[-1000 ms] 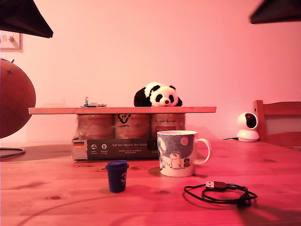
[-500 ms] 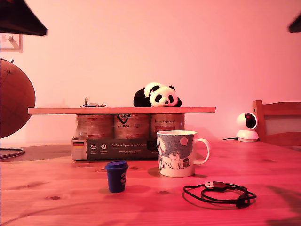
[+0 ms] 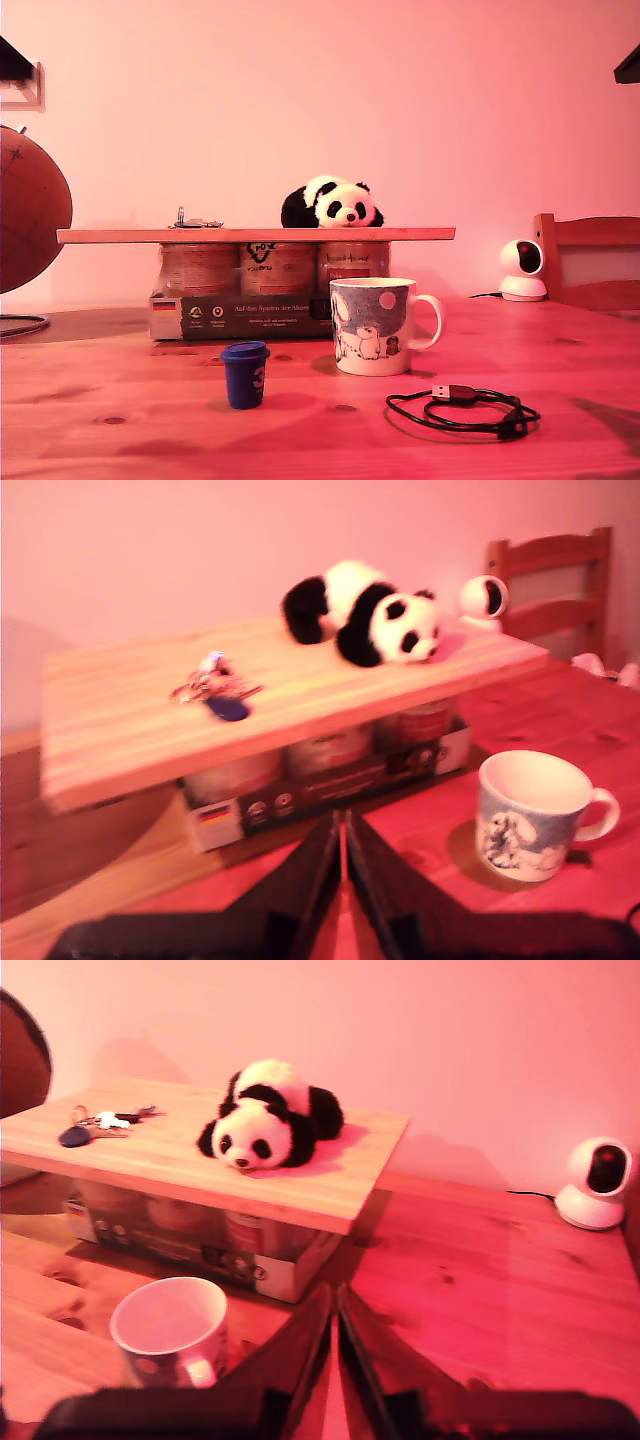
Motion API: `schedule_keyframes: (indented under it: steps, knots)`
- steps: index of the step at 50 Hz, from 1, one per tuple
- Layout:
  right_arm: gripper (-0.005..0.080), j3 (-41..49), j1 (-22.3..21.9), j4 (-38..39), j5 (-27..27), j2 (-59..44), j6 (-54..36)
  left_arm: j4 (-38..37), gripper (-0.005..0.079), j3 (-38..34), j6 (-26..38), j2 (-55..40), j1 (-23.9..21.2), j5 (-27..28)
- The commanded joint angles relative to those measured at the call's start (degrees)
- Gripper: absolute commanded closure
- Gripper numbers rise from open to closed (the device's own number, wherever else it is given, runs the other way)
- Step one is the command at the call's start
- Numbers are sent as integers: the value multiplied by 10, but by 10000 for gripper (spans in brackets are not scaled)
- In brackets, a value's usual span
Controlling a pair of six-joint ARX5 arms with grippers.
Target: Pick up the keys and place them on the shelf behind you
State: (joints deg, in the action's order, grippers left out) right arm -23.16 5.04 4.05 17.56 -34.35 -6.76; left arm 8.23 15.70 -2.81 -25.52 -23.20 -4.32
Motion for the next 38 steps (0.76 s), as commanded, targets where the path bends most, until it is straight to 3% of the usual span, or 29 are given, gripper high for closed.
schedule_keyframes:
  steps: [1, 17, 38]
  knots:
    - [764, -1, 8, -5, 3, 11, -1, -6, 766, -24, -2, 15, 9, 0]
    - [764, -1, 54, -73, 16, 59, 8, -17, 766, -26, -2, 58, 22, 34]
    - [764, -1, 54, -182, 14, 59, 12, -17, 766, -26, -2, 58, 22, 35]
